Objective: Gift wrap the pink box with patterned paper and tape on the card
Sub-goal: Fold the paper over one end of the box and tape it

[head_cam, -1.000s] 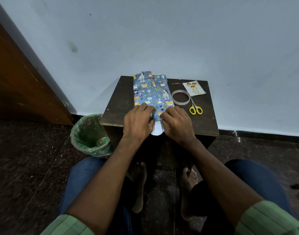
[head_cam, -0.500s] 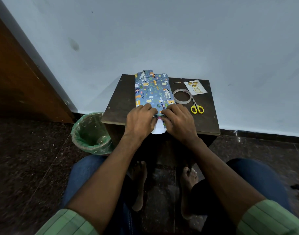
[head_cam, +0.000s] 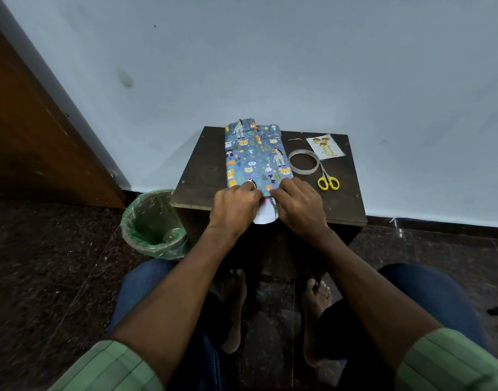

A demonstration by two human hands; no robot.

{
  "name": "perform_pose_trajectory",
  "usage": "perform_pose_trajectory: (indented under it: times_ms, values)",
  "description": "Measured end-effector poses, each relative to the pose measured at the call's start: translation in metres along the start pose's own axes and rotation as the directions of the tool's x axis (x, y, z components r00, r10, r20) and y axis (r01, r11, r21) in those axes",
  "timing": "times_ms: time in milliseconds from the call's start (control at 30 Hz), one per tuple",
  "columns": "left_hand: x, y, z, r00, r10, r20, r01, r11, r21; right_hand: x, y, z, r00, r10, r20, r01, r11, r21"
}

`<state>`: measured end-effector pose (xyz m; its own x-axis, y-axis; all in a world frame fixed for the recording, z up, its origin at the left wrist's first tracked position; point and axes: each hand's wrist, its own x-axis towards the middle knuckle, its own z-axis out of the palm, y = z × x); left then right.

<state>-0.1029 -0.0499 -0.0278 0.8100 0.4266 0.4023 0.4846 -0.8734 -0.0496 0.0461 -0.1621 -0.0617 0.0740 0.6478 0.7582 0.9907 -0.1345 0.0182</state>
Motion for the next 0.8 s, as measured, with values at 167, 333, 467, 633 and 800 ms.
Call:
perform_pose_trajectory:
  times_ms: [167,333,467,633,800]
  values:
    - [-0.003,0.001,0.0,0.998,0.05,-0.031,-0.048,0.997,0.059,0.001,-0.001,0.0,0.998,-0.066,0.004,0.066,0.996,-0.062]
    - [-0.005,-0.001,0.004,0.988,0.078,-0.133,-0.075,0.997,0.029,-0.003,0.0,0.002,0.997,-0.079,0.024,0.081,0.994,-0.069]
    - [-0.004,-0.002,0.005,0.982,0.09,-0.166,-0.087,0.996,0.02,-0.007,0.003,0.005,0.993,-0.108,0.04,0.111,0.991,-0.074]
    - [-0.007,0.0,0.007,0.982,0.076,-0.173,-0.087,0.995,-0.057,-0.011,0.005,0.006,0.992,-0.119,0.05,0.122,0.99,-0.067]
    - [0.0,0.0,0.006,0.991,0.029,-0.131,-0.041,0.996,-0.082,-0.01,0.005,-0.001,0.991,-0.092,0.101,0.09,0.996,0.027]
